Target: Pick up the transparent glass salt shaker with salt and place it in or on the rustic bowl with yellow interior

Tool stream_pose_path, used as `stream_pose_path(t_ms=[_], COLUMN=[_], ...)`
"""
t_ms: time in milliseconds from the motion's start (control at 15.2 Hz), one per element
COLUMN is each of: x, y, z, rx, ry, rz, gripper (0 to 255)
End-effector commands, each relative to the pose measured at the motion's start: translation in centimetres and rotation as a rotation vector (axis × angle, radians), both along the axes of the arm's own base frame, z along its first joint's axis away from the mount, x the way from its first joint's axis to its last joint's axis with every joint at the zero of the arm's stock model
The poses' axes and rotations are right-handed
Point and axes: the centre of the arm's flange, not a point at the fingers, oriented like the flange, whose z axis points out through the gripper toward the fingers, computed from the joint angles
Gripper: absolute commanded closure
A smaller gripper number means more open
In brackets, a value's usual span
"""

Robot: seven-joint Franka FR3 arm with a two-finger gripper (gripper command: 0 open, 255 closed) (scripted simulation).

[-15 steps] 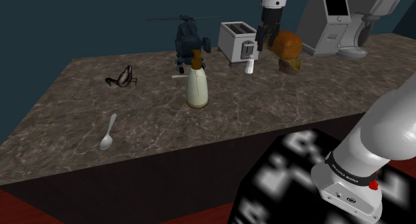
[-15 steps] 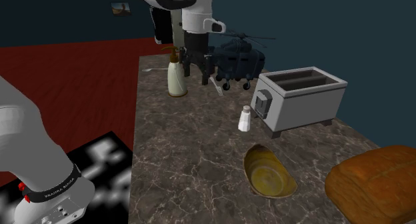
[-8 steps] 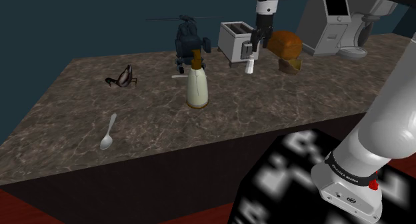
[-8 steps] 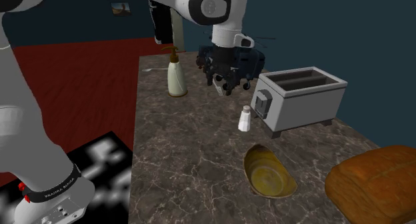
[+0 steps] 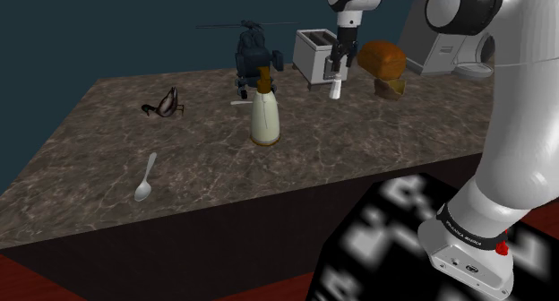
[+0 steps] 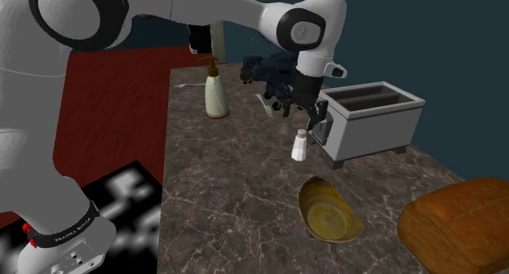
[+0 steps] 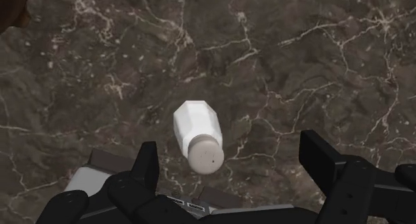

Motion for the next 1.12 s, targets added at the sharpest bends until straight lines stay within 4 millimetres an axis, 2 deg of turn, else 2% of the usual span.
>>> stream_pose_path(t_ms=[0, 528, 990, 1056], x=[1.4, 0.9, 0.9, 0.9], y=[-1.8, -1.4, -1.4, -1.4], z=[-1.3, -5.3, -5.3, -5.3], rx=[0.007, 0.007, 0.007, 0.007], ry=[0.005, 0.005, 0.005, 0.005], rz=[-0.003, -0.003, -0.003, -0.003], gripper=[0, 0, 0, 255])
